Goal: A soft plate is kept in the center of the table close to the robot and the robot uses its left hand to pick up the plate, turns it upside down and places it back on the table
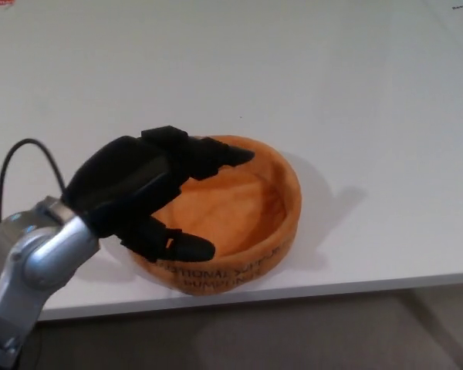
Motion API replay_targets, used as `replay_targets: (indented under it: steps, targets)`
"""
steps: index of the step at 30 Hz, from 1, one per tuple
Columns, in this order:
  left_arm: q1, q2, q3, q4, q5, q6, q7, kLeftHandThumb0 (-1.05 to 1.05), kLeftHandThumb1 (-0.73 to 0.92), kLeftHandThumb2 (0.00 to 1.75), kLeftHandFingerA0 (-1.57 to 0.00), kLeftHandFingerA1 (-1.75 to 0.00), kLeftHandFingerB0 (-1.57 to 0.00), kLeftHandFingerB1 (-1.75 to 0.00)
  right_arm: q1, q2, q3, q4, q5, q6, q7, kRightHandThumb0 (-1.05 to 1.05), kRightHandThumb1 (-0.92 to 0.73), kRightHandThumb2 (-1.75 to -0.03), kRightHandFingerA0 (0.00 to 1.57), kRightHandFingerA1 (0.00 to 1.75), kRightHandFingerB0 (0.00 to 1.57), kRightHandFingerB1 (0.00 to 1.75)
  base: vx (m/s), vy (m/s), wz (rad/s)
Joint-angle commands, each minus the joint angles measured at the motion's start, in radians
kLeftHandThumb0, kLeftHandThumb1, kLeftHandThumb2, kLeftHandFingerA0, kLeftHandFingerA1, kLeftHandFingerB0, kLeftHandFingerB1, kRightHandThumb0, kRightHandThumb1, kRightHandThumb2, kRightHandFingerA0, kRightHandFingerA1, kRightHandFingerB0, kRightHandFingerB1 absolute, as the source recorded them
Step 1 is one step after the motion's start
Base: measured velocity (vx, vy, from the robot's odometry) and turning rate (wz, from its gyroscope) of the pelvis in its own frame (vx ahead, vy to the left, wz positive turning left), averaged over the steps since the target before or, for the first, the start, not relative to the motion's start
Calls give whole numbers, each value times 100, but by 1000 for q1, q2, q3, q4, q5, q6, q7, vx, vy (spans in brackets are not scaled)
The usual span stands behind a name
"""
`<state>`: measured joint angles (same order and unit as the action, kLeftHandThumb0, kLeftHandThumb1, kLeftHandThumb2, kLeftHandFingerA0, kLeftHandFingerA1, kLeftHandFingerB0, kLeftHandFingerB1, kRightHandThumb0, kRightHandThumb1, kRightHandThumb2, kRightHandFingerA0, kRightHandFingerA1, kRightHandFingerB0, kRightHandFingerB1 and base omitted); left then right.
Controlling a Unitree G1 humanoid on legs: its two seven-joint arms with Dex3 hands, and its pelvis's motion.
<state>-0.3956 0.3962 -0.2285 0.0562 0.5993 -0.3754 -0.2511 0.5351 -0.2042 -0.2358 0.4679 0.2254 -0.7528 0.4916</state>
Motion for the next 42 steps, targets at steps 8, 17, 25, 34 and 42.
replay_targets:
  steps: [8, 17, 25, 34, 42]
  targets:
    - [-51, 5, -107, 107, 143, 104, 36, -105, 62, 62, -32, -39, -28, -29, -7, -19, 1, -23, -13, 32, -19, -62, -91, -67, 41, 46, 25, 30, 0, 0, 0]
    - [-27, 33, -161, 138, 184, 103, 41, -105, 66, 62, -34, -36, -28, -29, 2, -18, 2, -41, -18, 54, -28, -58, -92, -68, 42, 46, 25, 31, 0, 0, 0]
    - [-14, 52, -202, 85, 150, 113, -75, -105, 53, 98, -29, -43, -24, -37, 5, -16, 2, -47, -14, 60, -23, -55, -92, -68, 41, 47, 25, 31, 0, 0, 0]
    - [-18, 62, -269, 103, 212, 129, -95, -105, 53, 97, -29, -41, -25, -37, -1, -16, 2, -60, -8, 85, -27, -57, -92, -68, 42, 46, 26, 31, 0, 0, 0]
    - [-7, 82, -378, 98, 510, 253, 34, -73, 55, 90, -47, -52, -35, -47, 5, -21, -1, -56, -17, 73, -24, -60, -91, -68, 41, 45, 25, 31, 0, 0, 0]
